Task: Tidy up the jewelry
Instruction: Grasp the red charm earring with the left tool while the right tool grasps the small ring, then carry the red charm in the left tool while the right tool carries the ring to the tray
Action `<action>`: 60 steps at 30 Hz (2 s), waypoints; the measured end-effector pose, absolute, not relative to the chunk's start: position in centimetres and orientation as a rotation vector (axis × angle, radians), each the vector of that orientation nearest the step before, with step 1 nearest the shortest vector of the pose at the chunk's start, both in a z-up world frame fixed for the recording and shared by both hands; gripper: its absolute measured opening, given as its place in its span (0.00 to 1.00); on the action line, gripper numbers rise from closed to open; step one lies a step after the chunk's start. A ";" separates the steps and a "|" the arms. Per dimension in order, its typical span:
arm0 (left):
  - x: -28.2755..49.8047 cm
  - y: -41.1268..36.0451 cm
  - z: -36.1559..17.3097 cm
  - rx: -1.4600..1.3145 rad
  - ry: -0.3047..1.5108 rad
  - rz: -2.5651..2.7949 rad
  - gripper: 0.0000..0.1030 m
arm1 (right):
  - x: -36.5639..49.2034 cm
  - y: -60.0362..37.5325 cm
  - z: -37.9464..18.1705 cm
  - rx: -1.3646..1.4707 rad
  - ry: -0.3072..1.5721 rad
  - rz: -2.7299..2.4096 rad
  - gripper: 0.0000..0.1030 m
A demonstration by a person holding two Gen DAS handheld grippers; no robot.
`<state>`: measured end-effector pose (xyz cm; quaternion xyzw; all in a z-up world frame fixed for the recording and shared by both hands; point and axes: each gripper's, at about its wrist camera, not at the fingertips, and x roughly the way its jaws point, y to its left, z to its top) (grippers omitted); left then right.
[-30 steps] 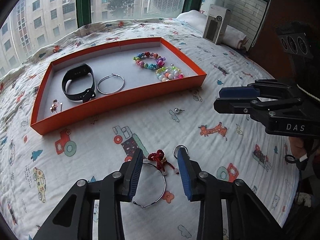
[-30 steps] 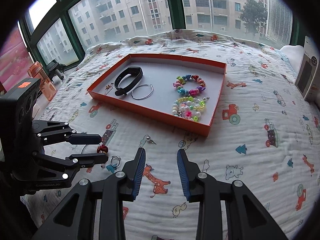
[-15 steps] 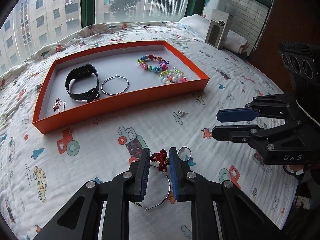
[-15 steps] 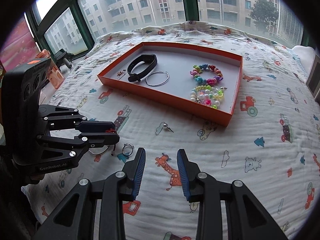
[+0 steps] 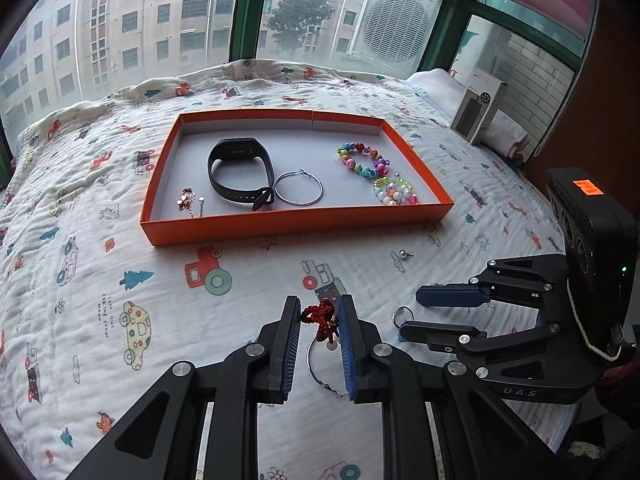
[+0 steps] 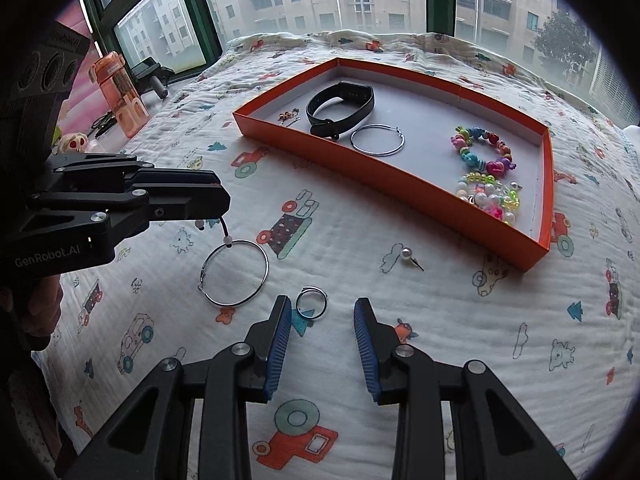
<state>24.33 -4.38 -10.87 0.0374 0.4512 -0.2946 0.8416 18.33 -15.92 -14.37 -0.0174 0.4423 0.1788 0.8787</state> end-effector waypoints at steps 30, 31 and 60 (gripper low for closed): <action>22.8 -2.1 -7.8 -0.012 0.902 -0.547 0.20 | 17.8 -15.9 -13.3 -0.033 0.912 0.334 0.13; 22.8 -2.0 -8.0 -0.013 0.906 -0.546 0.20 | 17.8 -15.7 -13.4 -0.042 0.914 0.336 0.16; 22.2 -0.9 -7.5 -0.057 0.891 -0.528 0.20 | 17.1 -14.6 -12.7 -0.075 0.889 0.286 0.19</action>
